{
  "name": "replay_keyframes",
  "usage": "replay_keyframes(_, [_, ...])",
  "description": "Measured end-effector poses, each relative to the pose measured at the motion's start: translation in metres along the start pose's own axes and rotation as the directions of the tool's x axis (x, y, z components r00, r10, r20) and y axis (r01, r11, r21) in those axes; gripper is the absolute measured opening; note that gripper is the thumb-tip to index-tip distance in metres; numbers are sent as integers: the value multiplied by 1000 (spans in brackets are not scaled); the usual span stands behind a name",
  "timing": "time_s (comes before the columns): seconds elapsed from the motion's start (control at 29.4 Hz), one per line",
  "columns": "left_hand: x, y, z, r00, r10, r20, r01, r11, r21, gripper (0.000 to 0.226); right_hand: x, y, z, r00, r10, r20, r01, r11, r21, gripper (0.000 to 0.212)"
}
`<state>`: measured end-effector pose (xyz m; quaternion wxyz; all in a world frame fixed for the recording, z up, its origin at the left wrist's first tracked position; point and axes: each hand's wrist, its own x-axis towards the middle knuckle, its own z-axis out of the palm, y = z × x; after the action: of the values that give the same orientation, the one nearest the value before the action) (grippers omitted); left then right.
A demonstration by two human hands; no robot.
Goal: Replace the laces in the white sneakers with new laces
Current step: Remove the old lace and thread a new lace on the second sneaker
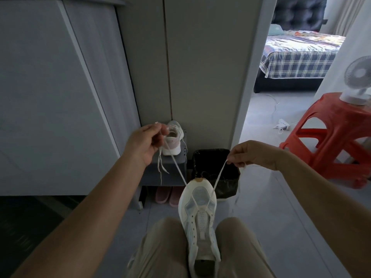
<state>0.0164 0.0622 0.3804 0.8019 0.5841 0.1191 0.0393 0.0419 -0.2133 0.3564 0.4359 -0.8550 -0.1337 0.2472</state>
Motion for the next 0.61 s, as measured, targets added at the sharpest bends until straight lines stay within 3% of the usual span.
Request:
replay_keyframes(0.2, [18, 10, -42, 981, 72, -180, -97, 986, -132, 19, 2, 4, 3, 991, 81, 107, -46, 955, -294, 12])
replay_keyframes(0.37, [36, 33, -93, 946, 144, -290, -239, 915, -324, 19, 10, 18, 25, 969, 135, 206, -55, 935, -350, 14])
replay_keyframes(0.48, [47, 34, -103, 955, 130, -268, -208, 934, -290, 21, 14, 13, 30, 960, 131, 249, -30, 927, -374, 12])
replay_keyframes(0.61, [58, 13, -93, 980, 82, -183, -114, 978, -176, 52, 22, 3, 25, 959, 82, 271, 21, 934, -357, 5])
